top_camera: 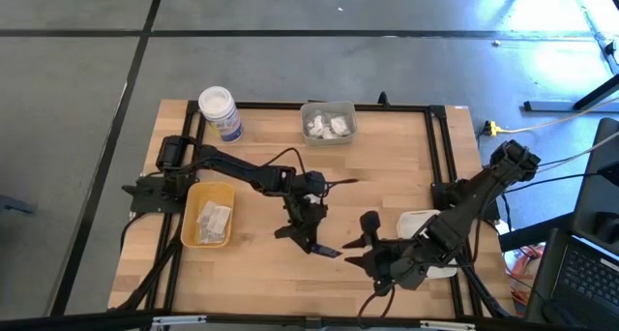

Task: Pick & Place Travel size toiletries
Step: Put the blue shaving cream into the white bin

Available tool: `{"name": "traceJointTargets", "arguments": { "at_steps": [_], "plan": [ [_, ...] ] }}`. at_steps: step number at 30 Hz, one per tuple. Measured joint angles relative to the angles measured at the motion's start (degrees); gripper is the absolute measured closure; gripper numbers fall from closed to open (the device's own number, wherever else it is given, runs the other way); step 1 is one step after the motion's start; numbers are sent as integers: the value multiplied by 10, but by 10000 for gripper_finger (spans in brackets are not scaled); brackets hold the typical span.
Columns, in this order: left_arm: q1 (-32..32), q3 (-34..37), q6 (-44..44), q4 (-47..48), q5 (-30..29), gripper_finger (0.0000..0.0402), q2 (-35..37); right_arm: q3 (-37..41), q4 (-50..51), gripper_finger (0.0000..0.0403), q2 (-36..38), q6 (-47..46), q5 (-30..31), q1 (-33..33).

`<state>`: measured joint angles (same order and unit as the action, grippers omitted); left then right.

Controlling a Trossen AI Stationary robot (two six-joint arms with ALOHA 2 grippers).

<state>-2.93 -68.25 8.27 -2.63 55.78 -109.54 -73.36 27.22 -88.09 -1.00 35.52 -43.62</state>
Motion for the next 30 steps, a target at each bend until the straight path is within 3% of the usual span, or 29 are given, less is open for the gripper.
{"name": "traceJointTargets", "arguments": {
  "at_steps": [6,13,21,30],
  "plan": [
    [-1,0,37,-57,34,258,0,-10,24,221,0,-33,-4,0],
    [-1,0,62,-140,41,258,0,-10,28,209,0,-39,-4,4],
    [-1,-1,65,-189,55,258,1,-10,41,226,0,-46,1,26],
    [11,-1,101,-183,49,258,1,-10,39,251,0,-46,-4,33]
  ]
}}
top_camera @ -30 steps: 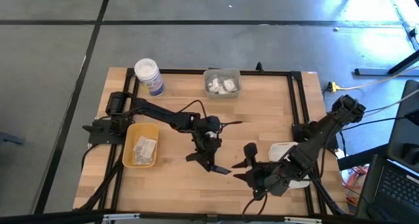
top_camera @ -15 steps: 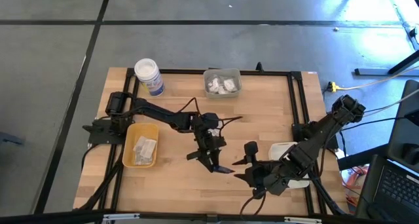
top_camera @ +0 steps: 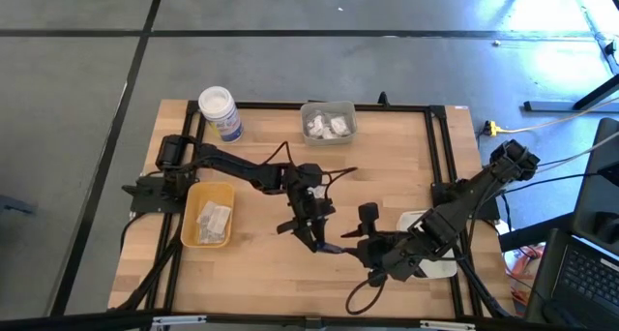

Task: Pick & Place Travel size toiletries
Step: Put the blue shaving cream into the white bin

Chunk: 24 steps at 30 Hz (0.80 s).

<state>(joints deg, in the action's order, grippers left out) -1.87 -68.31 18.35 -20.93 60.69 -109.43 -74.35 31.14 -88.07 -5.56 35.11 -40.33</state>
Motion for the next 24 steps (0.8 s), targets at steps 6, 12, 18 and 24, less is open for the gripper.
{"name": "traceJointTargets", "arguments": {
  "at_steps": [6,12,18,24],
  "plan": [
    [0,0,10,2,-4,258,1,0,0,262,0,-20,-6,-5],
    [2,0,17,14,-35,258,-1,-1,-14,265,5,-48,-52,-6],
    [4,0,19,22,-40,258,-1,-8,-9,253,8,-39,-43,-5],
    [1,0,21,15,-28,258,-1,-11,5,248,9,-37,-39,-5]
  ]
}}
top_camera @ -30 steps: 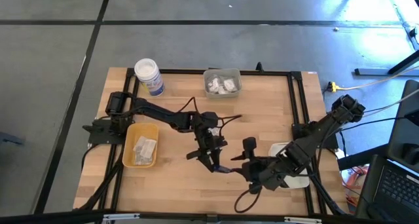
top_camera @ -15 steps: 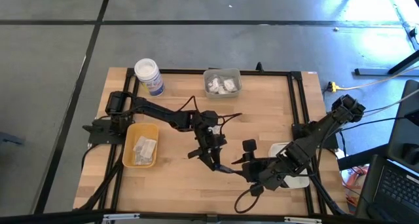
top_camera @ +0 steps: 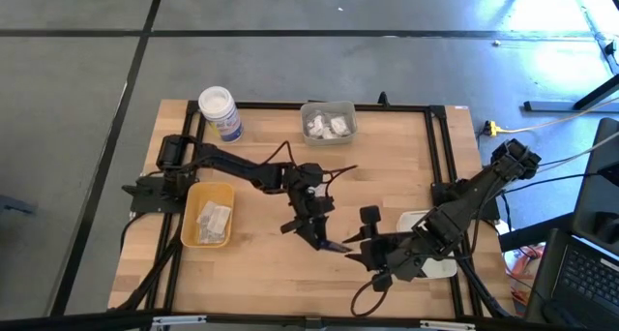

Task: Pick & Place Travel size toiletries
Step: Put the blue shaving cream into the white bin

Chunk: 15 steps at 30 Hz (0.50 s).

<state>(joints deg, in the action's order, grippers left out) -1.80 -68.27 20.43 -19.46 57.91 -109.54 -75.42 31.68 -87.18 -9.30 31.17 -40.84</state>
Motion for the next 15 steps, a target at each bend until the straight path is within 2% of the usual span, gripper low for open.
{"name": "traceJointTargets", "arguments": {
  "at_steps": [15],
  "plan": [
    [-1,0,-1,-21,5,258,0,0,10,316,0,-6,5,0]
  ]
}}
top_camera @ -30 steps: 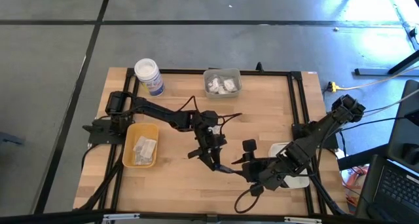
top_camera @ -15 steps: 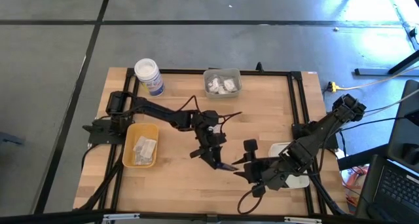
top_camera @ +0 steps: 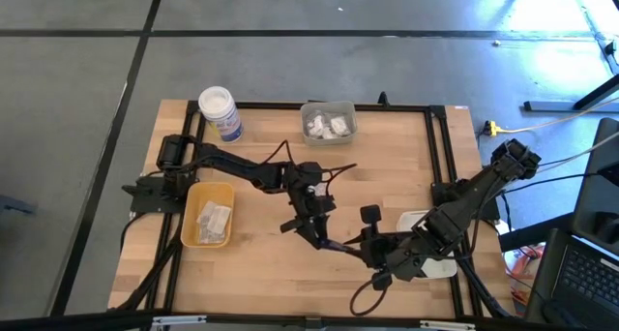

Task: Pick & Place Travel size toiletries
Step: Put the blue shaving cream into the white bin

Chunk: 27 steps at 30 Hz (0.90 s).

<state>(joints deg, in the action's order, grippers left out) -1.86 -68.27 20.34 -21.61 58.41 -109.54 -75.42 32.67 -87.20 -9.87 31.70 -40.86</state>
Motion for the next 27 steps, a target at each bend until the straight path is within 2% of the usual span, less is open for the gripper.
{"name": "traceJointTargets", "arguments": {
  "at_steps": [14,27],
  "plan": [
    [1,0,5,-10,-1,258,0,0,-2,369,0,2,0,0],
    [1,0,11,-8,-5,258,0,1,-13,341,0,0,0,0]
  ]
}}
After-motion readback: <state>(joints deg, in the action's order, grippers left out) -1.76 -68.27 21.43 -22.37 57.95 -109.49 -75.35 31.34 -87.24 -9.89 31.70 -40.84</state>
